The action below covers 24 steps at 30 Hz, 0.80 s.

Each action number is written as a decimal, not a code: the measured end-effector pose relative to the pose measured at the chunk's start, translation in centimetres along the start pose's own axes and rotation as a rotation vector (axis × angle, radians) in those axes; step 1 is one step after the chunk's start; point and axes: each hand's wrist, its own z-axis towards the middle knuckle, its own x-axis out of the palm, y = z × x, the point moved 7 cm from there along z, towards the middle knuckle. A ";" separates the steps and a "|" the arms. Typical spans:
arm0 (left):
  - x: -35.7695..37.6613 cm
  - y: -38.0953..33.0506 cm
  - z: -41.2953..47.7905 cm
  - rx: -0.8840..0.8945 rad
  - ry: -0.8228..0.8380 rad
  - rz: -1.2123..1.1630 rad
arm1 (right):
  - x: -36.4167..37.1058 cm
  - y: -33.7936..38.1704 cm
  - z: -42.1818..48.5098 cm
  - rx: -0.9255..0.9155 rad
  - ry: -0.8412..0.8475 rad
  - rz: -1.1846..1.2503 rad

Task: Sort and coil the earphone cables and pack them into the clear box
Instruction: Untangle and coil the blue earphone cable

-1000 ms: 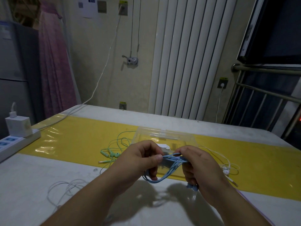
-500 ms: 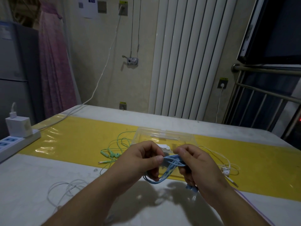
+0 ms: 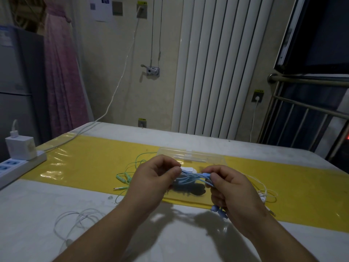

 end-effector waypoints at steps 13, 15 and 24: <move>-0.6 0.0 0.3 -0.131 0.181 0.078 | -1.1 1.2 0.0 -0.119 -0.034 -0.448; -1.3 0.0 0.6 -0.101 0.179 0.240 | -0.3 0.7 -0.3 -0.042 0.108 -0.541; -2.2 0.2 1.6 -0.069 0.109 0.357 | 3.1 0.6 -2.1 -0.062 0.336 -1.212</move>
